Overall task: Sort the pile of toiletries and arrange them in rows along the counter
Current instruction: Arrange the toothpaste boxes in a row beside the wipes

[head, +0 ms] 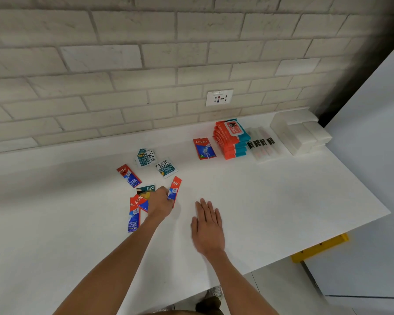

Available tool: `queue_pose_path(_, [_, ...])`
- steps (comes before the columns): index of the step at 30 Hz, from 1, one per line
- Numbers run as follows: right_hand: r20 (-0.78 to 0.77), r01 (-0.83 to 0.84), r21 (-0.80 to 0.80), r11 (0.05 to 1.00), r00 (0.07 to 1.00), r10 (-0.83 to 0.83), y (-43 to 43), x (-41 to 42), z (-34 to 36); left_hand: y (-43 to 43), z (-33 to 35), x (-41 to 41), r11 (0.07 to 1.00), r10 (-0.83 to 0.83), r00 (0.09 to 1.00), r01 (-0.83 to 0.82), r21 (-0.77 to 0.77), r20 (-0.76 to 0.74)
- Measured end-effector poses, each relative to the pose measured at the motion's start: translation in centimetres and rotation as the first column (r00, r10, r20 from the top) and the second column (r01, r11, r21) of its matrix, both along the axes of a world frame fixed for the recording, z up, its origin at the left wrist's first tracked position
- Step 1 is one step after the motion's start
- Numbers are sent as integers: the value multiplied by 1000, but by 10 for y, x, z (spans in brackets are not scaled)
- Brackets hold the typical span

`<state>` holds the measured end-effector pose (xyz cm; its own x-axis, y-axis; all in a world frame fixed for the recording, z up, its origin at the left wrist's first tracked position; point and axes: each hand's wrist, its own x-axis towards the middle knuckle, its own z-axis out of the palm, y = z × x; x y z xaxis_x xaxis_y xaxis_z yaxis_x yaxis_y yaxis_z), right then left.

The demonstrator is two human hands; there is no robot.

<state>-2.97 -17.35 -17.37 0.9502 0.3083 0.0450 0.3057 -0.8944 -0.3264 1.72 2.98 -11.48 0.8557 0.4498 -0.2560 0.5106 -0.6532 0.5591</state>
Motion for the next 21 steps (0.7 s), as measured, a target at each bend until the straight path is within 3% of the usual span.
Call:
queue_pose_path(3, [14, 30, 62, 998, 999, -30, 2, 4, -1, -3, -2, -6, 965, 131, 991, -124, -232, 15])
queue_pose_path(6, [-43, 98, 235, 967, 995, -90, 6, 16, 8, -12, -2, -13, 823, 303, 953, -273, -499, -21])
queue_pose_path(9, [-233, 306, 555, 773, 950, -208, 10, 29, 30, -30, 3, -13, 669, 371, 927, -307, -677, -54])
queue_pose_path(11, [-376, 419, 659, 625, 903, -209, 12, 35, 42, -41, 5, -10, 605, 385, 921, -299, -738, -58])
queue_pose_path(13, [-452, 473, 698, 538, 873, -183, 11, 40, 49, -51, 9, -3, 563, 383, 922, -279, -778, -54])
queue_pose_path(16, [-527, 554, 708, 439, 827, -193, 9, 48, 58, -62, 19, 9, 552, 367, 930, -222, -804, -5])
queue_pose_path(21, [-587, 631, 697, 341, 775, -236, -1, 78, 65, -77, 30, 37, 655, 322, 944, -171, -736, 68])
